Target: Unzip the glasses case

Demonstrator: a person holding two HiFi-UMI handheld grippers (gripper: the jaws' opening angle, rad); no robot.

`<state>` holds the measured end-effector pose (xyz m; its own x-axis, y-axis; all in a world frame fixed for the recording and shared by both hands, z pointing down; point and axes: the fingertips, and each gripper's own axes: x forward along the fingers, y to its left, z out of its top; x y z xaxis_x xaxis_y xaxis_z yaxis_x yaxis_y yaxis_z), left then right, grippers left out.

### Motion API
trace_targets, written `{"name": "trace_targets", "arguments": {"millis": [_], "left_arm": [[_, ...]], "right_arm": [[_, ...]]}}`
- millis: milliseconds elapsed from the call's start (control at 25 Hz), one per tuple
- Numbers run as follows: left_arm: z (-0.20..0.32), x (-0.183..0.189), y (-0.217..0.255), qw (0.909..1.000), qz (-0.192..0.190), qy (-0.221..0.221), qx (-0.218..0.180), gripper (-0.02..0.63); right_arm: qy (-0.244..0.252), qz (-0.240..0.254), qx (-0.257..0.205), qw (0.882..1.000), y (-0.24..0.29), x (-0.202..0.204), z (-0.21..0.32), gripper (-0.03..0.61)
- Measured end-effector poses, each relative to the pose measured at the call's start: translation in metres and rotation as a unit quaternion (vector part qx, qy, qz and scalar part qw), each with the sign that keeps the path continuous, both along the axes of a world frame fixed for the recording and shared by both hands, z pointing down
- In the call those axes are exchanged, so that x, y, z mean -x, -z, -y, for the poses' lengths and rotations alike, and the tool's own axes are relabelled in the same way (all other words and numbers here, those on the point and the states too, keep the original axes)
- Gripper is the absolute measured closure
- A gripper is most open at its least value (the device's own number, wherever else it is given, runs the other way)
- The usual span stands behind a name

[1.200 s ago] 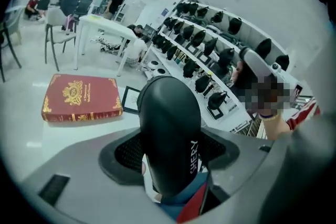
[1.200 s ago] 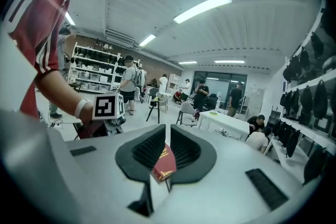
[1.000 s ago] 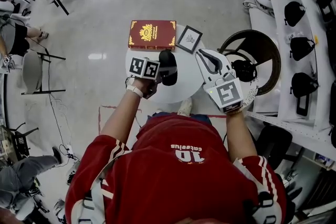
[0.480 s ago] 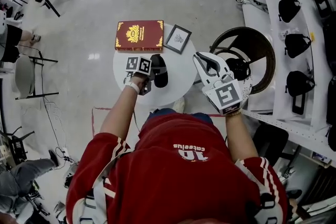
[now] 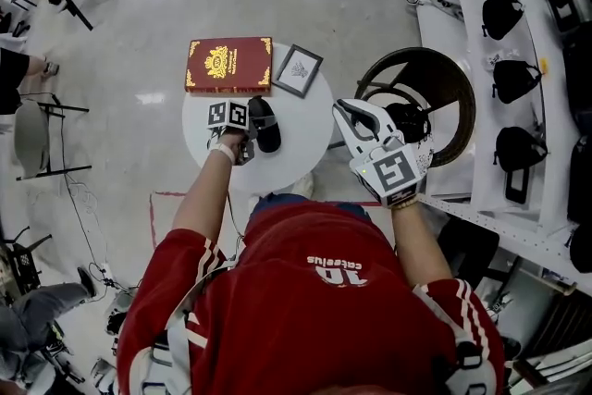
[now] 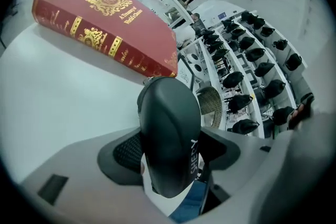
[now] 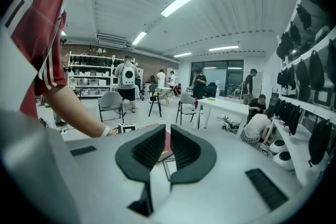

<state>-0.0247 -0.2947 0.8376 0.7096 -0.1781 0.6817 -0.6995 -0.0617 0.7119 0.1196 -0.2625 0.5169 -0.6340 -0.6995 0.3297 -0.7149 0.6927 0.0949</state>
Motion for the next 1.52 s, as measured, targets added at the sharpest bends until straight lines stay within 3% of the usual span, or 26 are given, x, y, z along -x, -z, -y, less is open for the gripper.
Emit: {"name": "trace_targets", "arguments": {"millis": [280,560,720,920,1240,1520], "left_arm": [[0.008,0.005,-0.009,0.9994,-0.003,0.033,-0.008,0.295],[0.001,0.004,-0.005,0.9989,0.001,0.031,-0.036,0.257],[-0.004,0.022,-0.001,0.9977,0.029,0.028,-0.054,0.221],[-0.012,0.047,0.016,0.9965,0.028,0.026,-0.074,0.219],[-0.002,0.080,0.087,0.9883,-0.001,0.036,-0.148,0.219],[0.004,0.084,0.174,0.9713,-0.032,0.037,-0.233,0.260]], "right_arm": [[-0.017,0.027,0.008,0.999,-0.007,-0.009,0.020,0.558],[-0.034,0.050,0.019,0.998,-0.007,-0.013,0.016,0.558],[-0.045,0.058,0.018,0.997,-0.001,-0.011,0.013,0.558],[-0.059,0.063,0.011,0.996,0.009,-0.006,0.006,0.558],[-0.078,0.073,0.010,0.994,0.019,0.017,-0.007,0.558],[-0.097,0.089,0.008,0.991,0.027,0.038,-0.015,0.558]]}}
